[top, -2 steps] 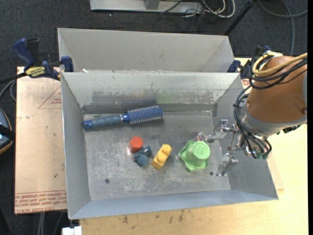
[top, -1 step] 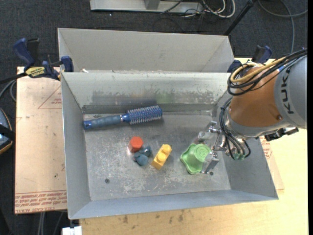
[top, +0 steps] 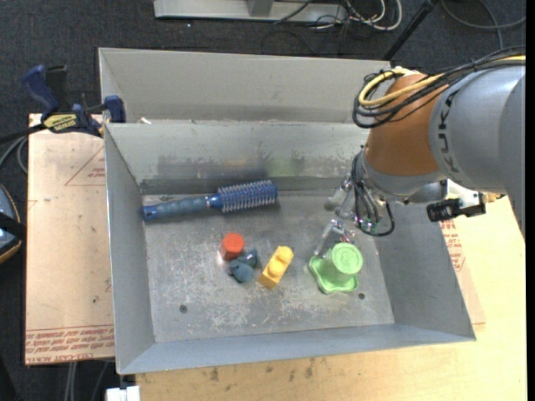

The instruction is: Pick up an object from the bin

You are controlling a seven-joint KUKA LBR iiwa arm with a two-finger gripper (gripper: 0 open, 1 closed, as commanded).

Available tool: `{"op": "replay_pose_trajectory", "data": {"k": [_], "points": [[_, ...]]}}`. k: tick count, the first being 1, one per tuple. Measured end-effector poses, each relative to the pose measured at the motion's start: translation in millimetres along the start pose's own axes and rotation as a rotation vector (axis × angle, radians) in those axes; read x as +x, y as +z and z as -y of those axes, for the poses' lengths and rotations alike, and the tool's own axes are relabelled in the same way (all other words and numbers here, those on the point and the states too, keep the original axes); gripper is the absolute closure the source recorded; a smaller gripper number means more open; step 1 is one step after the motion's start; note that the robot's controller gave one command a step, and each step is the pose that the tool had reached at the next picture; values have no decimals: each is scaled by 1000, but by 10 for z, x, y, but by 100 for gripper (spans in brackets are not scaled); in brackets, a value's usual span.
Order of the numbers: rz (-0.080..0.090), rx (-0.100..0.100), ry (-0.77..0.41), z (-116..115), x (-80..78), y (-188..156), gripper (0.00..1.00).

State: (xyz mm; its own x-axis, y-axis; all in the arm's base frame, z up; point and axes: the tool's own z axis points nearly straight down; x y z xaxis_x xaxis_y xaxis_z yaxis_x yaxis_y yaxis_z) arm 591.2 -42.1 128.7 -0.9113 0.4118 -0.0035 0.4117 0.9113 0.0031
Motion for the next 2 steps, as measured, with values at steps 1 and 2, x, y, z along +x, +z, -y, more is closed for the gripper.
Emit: {"op": "replay_pose_trajectory", "data": {"k": [1, 2], "points": [[-4, -2, -782, -933, 728, -168, 0], [7, -4, -992, -676, 741, 517, 0]]}}
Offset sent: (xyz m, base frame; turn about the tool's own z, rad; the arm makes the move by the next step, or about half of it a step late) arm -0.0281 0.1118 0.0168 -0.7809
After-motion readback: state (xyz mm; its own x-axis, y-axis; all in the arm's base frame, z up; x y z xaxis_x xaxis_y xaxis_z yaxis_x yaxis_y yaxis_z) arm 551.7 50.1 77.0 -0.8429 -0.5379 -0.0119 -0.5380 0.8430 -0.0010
